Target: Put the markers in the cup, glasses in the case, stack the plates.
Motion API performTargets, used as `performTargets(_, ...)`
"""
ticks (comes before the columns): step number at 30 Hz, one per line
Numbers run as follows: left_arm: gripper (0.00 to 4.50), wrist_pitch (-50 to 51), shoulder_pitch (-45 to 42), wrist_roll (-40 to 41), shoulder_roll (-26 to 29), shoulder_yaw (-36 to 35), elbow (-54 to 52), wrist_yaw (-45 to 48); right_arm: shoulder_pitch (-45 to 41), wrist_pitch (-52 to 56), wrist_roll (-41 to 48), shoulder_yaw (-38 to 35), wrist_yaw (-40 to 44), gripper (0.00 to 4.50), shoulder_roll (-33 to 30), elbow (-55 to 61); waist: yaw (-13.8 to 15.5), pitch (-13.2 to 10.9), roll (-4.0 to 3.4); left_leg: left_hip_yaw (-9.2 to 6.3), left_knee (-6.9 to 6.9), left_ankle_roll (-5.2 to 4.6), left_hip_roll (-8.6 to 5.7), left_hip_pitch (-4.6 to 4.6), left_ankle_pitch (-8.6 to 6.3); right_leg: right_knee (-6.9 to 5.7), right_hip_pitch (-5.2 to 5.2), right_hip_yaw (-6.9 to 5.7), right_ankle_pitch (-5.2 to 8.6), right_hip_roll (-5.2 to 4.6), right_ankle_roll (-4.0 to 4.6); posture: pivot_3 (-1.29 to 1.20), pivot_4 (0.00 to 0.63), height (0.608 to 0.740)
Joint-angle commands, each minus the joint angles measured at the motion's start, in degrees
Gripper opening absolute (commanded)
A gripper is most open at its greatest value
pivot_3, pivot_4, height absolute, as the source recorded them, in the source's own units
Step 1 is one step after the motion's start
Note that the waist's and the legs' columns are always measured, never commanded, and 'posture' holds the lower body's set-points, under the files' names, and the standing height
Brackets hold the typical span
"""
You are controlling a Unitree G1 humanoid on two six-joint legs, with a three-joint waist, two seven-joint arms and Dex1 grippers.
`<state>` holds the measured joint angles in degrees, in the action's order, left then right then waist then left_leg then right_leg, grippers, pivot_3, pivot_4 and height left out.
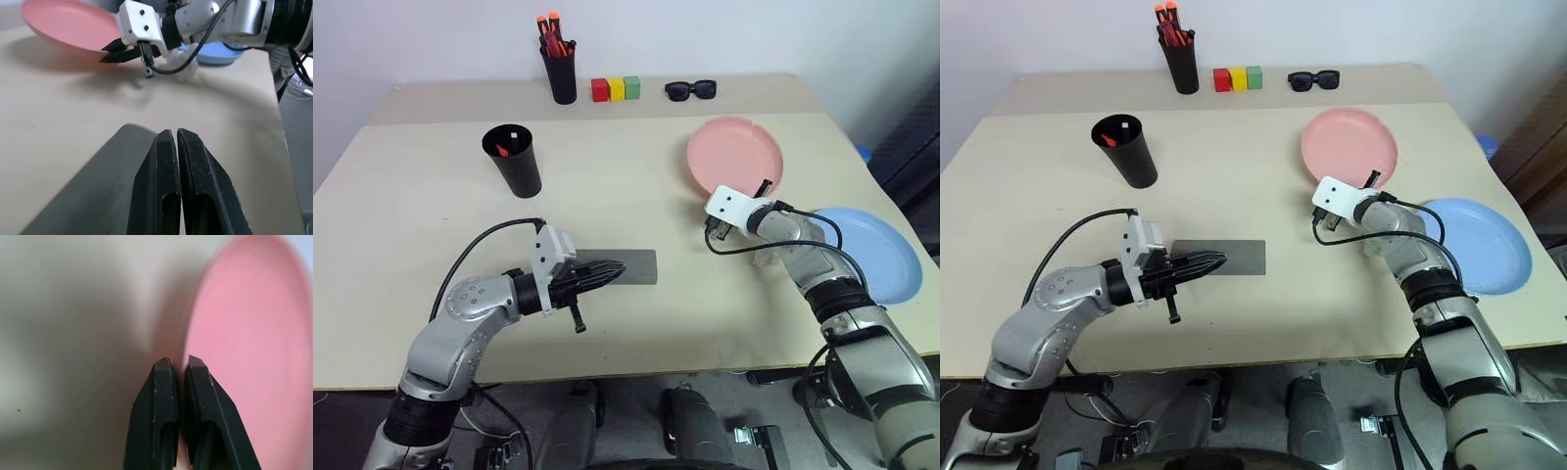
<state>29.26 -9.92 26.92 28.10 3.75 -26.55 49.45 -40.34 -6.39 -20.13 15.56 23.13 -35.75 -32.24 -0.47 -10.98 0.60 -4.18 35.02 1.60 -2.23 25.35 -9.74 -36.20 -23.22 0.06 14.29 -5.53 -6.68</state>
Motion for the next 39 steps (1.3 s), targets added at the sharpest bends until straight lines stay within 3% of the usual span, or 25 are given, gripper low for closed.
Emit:
performTargets(1, 0.08, -2.95, -1.23, 0.32, -1.96, 2.95, -1.30, 0.42, 4.14, 3.01, 1.84, -6.96, 2.12, 0.06, -5.98, 14.13, 0.17, 0.00, 0.00, 0.01, 0.02, 0.00, -0.02, 0.00, 0.00, 0.00, 0.00, 0.00, 0.00, -0.01, 0.00, 0.00, 0.150, 0.740)
performTargets(7, 0.08, -6.98, -4.47, -2.31, -6.57, 10.37, 3.67, 2.27, 23.99, 13.62, 7.04, -23.32, 10.30, 0.06, -17.49, 36.44, 1.47, 0.06, -0.12, 0.03, 0.06, -0.03, 0.01, -0.03, -0.02, 0.07, 0.12, -0.01, 0.09, -0.01, 0.14, 0.00, 0.150, 0.740)
performTargets(12, 0.08, -8.80, -9.61, -3.81, -9.43, 13.09, 10.75, 4.01, 42.10, 20.58, 10.17, -37.22, 16.34, 0.06, -19.52, 47.17, 1.11, 0.13, -0.19, 0.07, 0.14, -0.06, 0.06, -0.06, -0.03, 0.10, 0.18, -0.02, 0.11, 0.00, 0.16, 0.00, 0.150, 0.740)
performTargets(18, 0.08, -10.89, -12.72, -4.65, -9.76, 14.27, 15.22, 6.82, 55.76, 23.74, 11.04, -45.83, 19.70, 0.06, -17.50, 53.48, 0.98, 0.25, -0.41, 0.18, 0.12, -0.08, 0.10, -0.10, -0.05, 0.09, 0.16, 0.04, 0.11, -0.01, 0.16, 0.00, 0.150, 0.740)
performTargets(23, 0.08, -10.60, -12.62, -4.10, -9.78, 14.00, 14.88, 7.55, 57.75, 24.86, 11.37, -45.96, 19.97, 0.06, -17.08, 52.66, 1.13, 0.25, -0.41, 0.23, 0.18, -0.09, 0.10, -0.09, -0.05, 0.10, 0.17, 0.10, 0.11, -0.04, 0.16, 0.00, 0.150, 0.740)
performTargets(27, 0.08, -10.30, -11.88, -4.35, -9.59, 14.00, 13.99, 7.32, 56.91, 25.59, 10.66, -44.63, 19.02, 1.48, -17.18, 50.75, 1.20, 0.25, -0.41, 0.23, 0.18, -0.09, 0.11, -0.08, -0.05, 0.12, 0.17, 0.10, 0.12, -0.04, 0.16, 0.00, 0.150, 0.740)
performTargets(31, 0.08, -9.62, -11.02, -4.26, -9.17, 13.58, 12.85, 6.59, 53.39, 25.87, 13.32, -43.45, 19.16, 3.64, -16.31, 52.07, 1.02, 0.25, -0.41, 0.23, 0.18, -0.09, 0.12, -0.09, -0.05, 0.12, 0.17, 0.10, 0.12, -0.05, 0.16, 0.00, 0.150, 0.740)
performTargets(33, 0.08, -9.60, -10.68, -4.55, -8.92, 13.57, 12.72, 6.37, 51.94, 25.95, 14.86, -42.87, 19.43, 4.46, -15.68, 52.58, 1.16, 0.25, -0.41, 0.21, 0.17, -0.09, 0.13, -0.09, -0.05, 0.11, 0.17, 0.09, 0.12, -0.04, 0.16, 0.00, 0.150, 0.740)
performTargets(36, 0.08, -10.74, -9.65, -6.24, -7.81, 14.15, 12.81, 6.24, 49.04, 27.00, 19.14, -40.59, 21.17, 4.46, -14.29, 54.57, 1.13, 0.24, -0.40, 0.21, 0.17, -0.09, 0.13, -0.08, -0.05, 0.13, 0.18, 0.09, 0.12, -0.04, 0.16, 0.00, 0.150, 0.740)
performTargets(39, 0.08, -10.99, -8.77, -6.58, -7.44, 14.51, 12.10, 5.96, 45.89, 25.55, 17.64, -34.99, 20.07, 4.46, -14.18, 53.23, 1.12, 0.25, -0.41, 0.20, 0.17, -0.10, 0.13, -0.09, -0.06, 0.13, 0.18, 0.09, 0.12, -0.04, 0.16, 0.00, 0.150, 0.740)
